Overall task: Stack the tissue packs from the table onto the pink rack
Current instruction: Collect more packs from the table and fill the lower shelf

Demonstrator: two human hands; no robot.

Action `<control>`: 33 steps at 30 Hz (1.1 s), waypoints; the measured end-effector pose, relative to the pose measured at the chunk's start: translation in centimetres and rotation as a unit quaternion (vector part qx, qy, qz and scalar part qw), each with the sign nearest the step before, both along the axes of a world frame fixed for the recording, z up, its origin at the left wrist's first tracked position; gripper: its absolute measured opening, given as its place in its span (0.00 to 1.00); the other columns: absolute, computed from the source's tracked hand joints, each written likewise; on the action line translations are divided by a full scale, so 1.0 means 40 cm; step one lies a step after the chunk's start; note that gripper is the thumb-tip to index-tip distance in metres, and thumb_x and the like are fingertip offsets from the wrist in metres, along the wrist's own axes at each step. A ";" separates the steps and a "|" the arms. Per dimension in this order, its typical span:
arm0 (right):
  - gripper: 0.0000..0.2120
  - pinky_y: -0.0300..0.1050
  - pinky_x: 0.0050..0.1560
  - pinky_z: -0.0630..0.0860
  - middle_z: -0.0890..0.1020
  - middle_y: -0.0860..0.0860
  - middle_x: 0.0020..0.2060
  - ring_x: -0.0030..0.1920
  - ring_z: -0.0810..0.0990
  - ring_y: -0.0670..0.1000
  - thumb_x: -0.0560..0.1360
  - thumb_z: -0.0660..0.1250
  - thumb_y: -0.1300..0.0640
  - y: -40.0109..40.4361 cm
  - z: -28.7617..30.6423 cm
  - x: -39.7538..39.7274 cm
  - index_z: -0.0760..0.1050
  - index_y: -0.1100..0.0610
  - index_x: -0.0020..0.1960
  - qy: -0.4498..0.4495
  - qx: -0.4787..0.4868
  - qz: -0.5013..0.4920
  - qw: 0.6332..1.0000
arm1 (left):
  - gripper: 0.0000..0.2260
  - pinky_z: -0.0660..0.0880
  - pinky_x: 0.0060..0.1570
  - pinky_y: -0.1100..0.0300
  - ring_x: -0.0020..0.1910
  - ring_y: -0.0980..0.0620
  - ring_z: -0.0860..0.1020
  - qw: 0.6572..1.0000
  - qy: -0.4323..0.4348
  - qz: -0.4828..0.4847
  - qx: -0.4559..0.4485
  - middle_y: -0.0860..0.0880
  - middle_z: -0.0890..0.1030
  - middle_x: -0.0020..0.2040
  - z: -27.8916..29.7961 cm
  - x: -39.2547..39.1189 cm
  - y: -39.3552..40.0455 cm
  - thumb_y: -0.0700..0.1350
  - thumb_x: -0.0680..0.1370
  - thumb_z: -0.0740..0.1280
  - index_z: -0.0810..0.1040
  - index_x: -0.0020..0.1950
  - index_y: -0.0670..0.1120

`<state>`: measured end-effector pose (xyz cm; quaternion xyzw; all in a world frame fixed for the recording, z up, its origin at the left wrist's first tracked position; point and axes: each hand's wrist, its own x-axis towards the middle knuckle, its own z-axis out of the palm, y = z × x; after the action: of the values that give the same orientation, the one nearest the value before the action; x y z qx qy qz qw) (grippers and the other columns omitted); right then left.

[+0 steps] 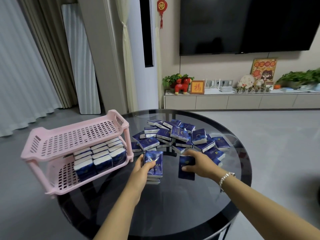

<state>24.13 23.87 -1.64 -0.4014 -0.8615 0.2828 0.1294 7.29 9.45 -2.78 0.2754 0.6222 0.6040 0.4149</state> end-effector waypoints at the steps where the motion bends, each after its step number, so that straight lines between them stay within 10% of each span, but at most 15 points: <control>1: 0.23 0.40 0.54 0.73 0.77 0.50 0.56 0.54 0.76 0.49 0.71 0.72 0.54 -0.015 0.002 -0.005 0.71 0.51 0.64 0.021 -0.028 0.005 0.999 | 0.26 0.67 0.68 0.43 0.58 0.46 0.79 1.000 0.002 0.000 0.000 0.50 0.82 0.56 0.005 0.000 -0.009 0.55 0.63 0.69 0.74 0.62 0.60; 9: 0.18 0.36 0.44 0.78 0.80 0.52 0.52 0.48 0.81 0.47 0.73 0.70 0.61 -0.147 0.058 -0.090 0.72 0.51 0.61 0.238 -0.256 0.103 0.931 | 0.29 0.59 0.67 0.56 0.69 0.55 0.66 0.998 0.053 0.030 0.021 0.58 0.67 0.70 0.023 -0.075 -0.132 0.47 0.78 0.65 0.56 0.76 0.59; 14: 0.18 0.44 0.60 0.76 0.81 0.48 0.57 0.56 0.80 0.46 0.73 0.71 0.58 -0.218 0.061 -0.167 0.74 0.47 0.61 0.231 -0.250 0.183 0.922 | 0.29 0.55 0.72 0.56 0.74 0.56 0.59 0.998 0.056 0.002 0.021 0.60 0.60 0.75 -0.002 -0.107 -0.206 0.57 0.77 0.63 0.52 0.73 0.68; 17: 0.19 0.29 0.51 0.73 0.79 0.46 0.57 0.49 0.78 0.35 0.74 0.70 0.54 -0.256 0.063 -0.211 0.73 0.44 0.63 0.212 -0.198 0.185 0.939 | 0.37 0.59 0.73 0.49 0.70 0.56 0.66 0.999 0.035 -0.016 0.016 0.60 0.65 0.72 -0.016 -0.122 -0.197 0.71 0.65 0.68 0.58 0.71 0.70; 20: 0.20 0.34 0.50 0.76 0.80 0.52 0.56 0.48 0.80 0.41 0.74 0.69 0.58 -0.274 0.061 -0.239 0.72 0.47 0.64 0.246 -0.222 0.199 0.922 | 0.43 0.59 0.73 0.48 0.70 0.56 0.67 0.999 0.024 -0.030 0.018 0.58 0.64 0.74 -0.026 -0.147 -0.197 0.75 0.62 0.66 0.59 0.74 0.64; 26: 0.35 0.48 0.59 0.71 0.80 0.53 0.58 0.54 0.78 0.47 0.64 0.75 0.43 -0.242 0.022 -0.260 0.67 0.40 0.69 0.251 -0.385 0.184 0.869 | 0.41 0.60 0.73 0.51 0.68 0.55 0.71 0.995 -0.026 -0.043 0.091 0.54 0.70 0.71 -0.001 -0.162 -0.213 0.55 0.67 0.73 0.58 0.76 0.56; 33: 0.39 0.56 0.67 0.70 0.76 0.59 0.64 0.63 0.75 0.57 0.61 0.79 0.59 -0.214 -0.018 -0.265 0.67 0.58 0.69 0.224 -0.483 0.243 0.811 | 0.55 0.60 0.73 0.53 0.70 0.55 0.68 0.994 0.053 -0.098 0.019 0.56 0.65 0.73 -0.011 -0.202 -0.238 0.53 0.60 0.76 0.42 0.77 0.58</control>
<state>13.53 15.29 -2.35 -0.1155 -0.6304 0.7668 0.0353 -0.81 -0.09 -3.21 0.3742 0.6020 0.5568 0.4331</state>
